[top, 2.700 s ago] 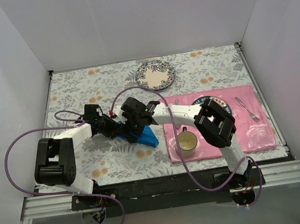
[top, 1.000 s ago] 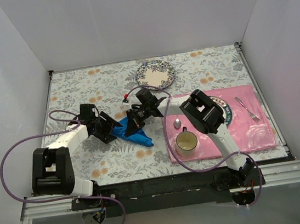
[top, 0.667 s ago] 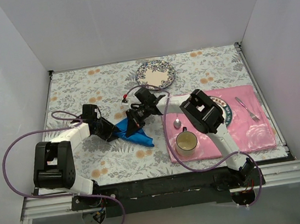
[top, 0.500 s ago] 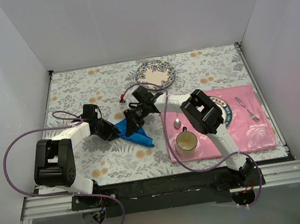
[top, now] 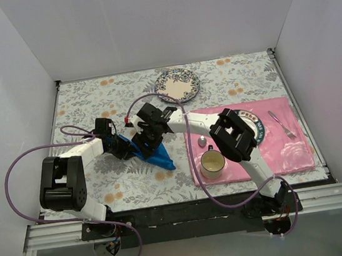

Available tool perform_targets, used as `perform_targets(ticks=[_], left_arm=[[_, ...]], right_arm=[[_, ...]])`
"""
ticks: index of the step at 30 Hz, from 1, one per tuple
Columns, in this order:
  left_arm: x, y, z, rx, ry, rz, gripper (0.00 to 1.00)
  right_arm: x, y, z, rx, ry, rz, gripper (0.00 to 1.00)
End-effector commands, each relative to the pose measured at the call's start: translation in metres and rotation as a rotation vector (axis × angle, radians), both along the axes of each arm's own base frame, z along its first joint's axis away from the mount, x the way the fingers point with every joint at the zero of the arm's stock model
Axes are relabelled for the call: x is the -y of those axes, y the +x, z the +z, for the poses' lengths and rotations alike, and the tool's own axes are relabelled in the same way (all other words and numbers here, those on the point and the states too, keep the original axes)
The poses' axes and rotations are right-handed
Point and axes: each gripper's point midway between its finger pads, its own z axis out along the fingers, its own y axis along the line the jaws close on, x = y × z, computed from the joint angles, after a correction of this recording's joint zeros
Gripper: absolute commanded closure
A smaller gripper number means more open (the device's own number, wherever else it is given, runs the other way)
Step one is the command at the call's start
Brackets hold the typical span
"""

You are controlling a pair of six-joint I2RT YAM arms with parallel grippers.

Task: Fold the napkin, place the utensils inside, and roll it up
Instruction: Roll the napkin with the utensil

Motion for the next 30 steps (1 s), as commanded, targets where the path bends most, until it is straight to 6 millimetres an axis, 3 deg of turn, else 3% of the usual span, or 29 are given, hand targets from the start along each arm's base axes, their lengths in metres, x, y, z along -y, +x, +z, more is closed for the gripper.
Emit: perform_targets(ticks=[1,9,16,19,23,25,26,30], left_arm=[[-0.007,0.003,0.003,0.008,0.047,-0.002,0.82],[-0.006,0.003,0.007,0.013,0.042,0.001,0.82],[-0.005,0.003,0.011,0.016,0.032,0.005,0.83],[-0.004,0.003,0.012,0.018,0.029,0.004,0.82],[-0.008,0.004,0.016,0.042,0.054,-0.011,0.77],[-0.012,0.008,0.023,0.08,0.085,-0.029,0.69],[-0.014,0.008,0.026,0.093,0.1,-0.036,0.61],[-0.027,0.008,0.04,0.142,0.172,-0.038,0.48]], right_arm=[[0.011,0.02,0.03,0.271,-0.103,-0.011,0.34],[-0.002,0.01,0.028,0.452,-0.137,-0.021,0.28],[-0.004,-0.002,0.006,0.497,-0.187,-0.012,0.31],[0.0,-0.002,-0.004,0.501,-0.203,-0.025,0.39],[0.0,-0.004,-0.005,0.442,-0.186,-0.045,0.8],[-0.006,-0.012,-0.008,0.365,-0.151,-0.032,0.83],[-0.003,-0.007,-0.009,0.346,-0.147,-0.045,0.84],[-0.007,-0.023,-0.018,0.088,-0.042,-0.035,0.85]])
